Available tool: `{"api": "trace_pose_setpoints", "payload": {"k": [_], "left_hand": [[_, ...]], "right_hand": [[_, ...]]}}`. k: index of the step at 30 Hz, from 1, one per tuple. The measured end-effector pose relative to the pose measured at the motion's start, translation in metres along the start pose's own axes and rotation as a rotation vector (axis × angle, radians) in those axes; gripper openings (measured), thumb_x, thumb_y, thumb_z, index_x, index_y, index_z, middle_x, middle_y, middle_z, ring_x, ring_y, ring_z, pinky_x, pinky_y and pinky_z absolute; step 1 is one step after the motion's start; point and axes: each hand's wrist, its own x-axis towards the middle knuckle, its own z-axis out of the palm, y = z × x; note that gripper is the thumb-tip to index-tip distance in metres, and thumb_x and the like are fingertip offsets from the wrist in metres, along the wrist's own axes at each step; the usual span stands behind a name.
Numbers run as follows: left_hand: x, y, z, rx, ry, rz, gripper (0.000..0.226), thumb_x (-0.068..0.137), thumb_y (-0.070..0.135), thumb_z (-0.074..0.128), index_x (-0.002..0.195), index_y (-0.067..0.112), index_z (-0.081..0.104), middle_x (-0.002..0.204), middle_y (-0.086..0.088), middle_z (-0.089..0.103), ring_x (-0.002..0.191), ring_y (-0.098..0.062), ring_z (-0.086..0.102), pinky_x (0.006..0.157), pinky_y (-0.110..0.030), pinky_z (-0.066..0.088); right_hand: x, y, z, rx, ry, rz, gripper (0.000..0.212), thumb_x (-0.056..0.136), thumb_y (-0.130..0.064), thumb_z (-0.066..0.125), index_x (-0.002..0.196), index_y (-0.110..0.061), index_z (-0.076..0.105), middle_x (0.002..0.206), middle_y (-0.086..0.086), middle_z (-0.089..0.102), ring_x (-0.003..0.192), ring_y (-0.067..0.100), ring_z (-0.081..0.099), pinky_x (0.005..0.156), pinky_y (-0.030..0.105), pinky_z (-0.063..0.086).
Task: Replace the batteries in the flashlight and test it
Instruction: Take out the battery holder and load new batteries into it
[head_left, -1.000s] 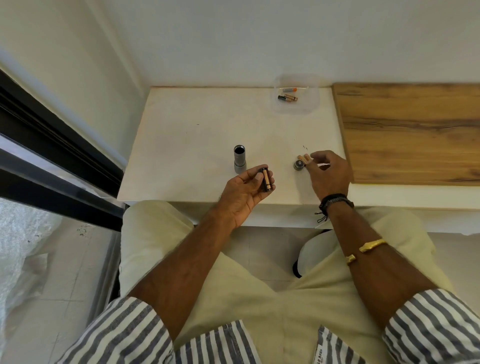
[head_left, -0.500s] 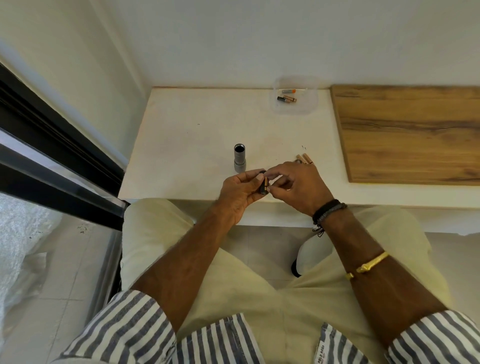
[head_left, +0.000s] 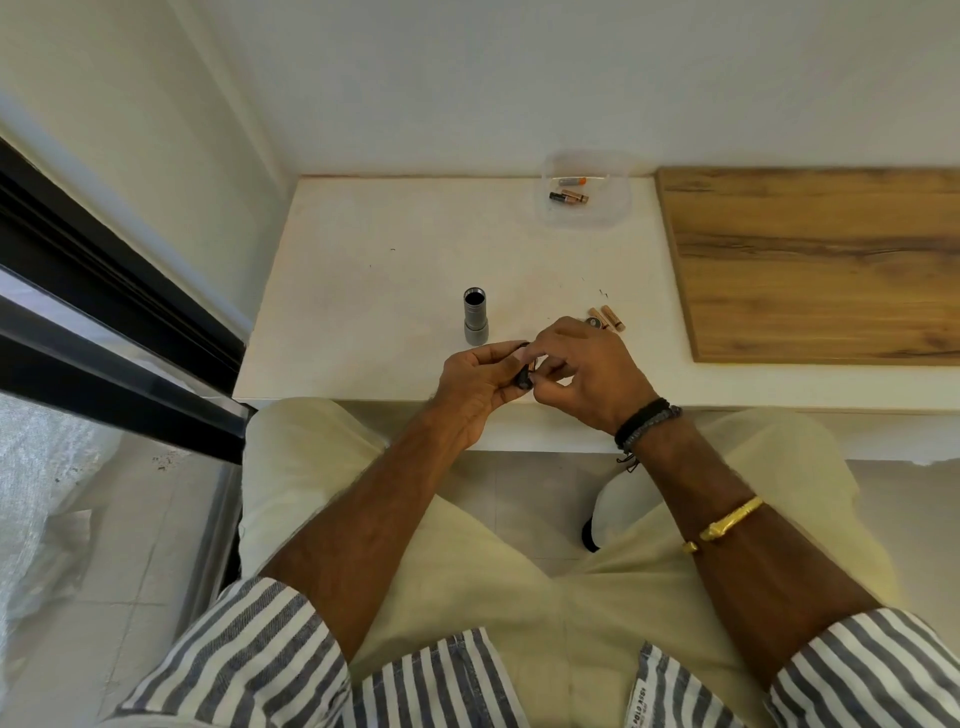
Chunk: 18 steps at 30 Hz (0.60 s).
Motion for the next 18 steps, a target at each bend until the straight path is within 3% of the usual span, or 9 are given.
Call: {"api": "trace_pose_setpoints", "payload": {"k": [9, 13, 17, 18], "left_hand": [[0.001, 0.000, 0.000, -0.065, 0.032, -0.018, 0.016, 0.089, 0.012, 0.069, 0.104, 0.007, 0.073, 0.101, -0.013, 0.076, 0.092, -0.030, 0.074, 0.073, -0.031, 0.061], [0.002, -0.001, 0.001, -0.084, 0.036, 0.005, 0.020, 0.090, 0.009, 0.069, 0.109, 0.003, 0.072, 0.103, -0.015, 0.075, 0.094, -0.030, 0.073, 0.078, -0.034, 0.061], [0.005, -0.002, 0.005, -0.112, 0.077, 0.029, 0.021, 0.091, 0.005, 0.067, 0.111, 0.001, 0.070, 0.109, -0.019, 0.072, 0.100, -0.031, 0.071, 0.082, -0.037, 0.060], [0.007, -0.003, 0.006, -0.121, 0.086, 0.022, 0.022, 0.091, 0.004, 0.066, 0.113, 0.000, 0.069, 0.112, -0.021, 0.071, 0.103, -0.032, 0.070, 0.085, -0.039, 0.060]], "right_hand": [[0.000, 0.001, 0.004, -0.009, 0.036, -0.052, 0.017, 0.083, -0.002, 0.073, 0.095, -0.009, 0.081, 0.097, 0.009, 0.072, 0.086, 0.024, 0.067, 0.074, 0.038, 0.061], [0.000, 0.001, 0.003, 0.035, 0.050, 0.028, 0.014, 0.080, -0.007, 0.079, 0.094, -0.010, 0.080, 0.095, 0.006, 0.073, 0.082, 0.016, 0.068, 0.077, 0.029, 0.062], [0.000, 0.011, -0.001, 0.114, 0.213, 0.206, 0.011, 0.078, -0.012, 0.081, 0.085, -0.020, 0.080, 0.084, -0.007, 0.075, 0.077, 0.003, 0.067, 0.105, 0.020, 0.046], [0.000, 0.016, -0.003, 0.162, 0.258, 0.281, 0.010, 0.077, -0.015, 0.082, 0.084, -0.021, 0.080, 0.084, -0.008, 0.076, 0.075, 0.004, 0.069, 0.104, 0.023, 0.049]]}}
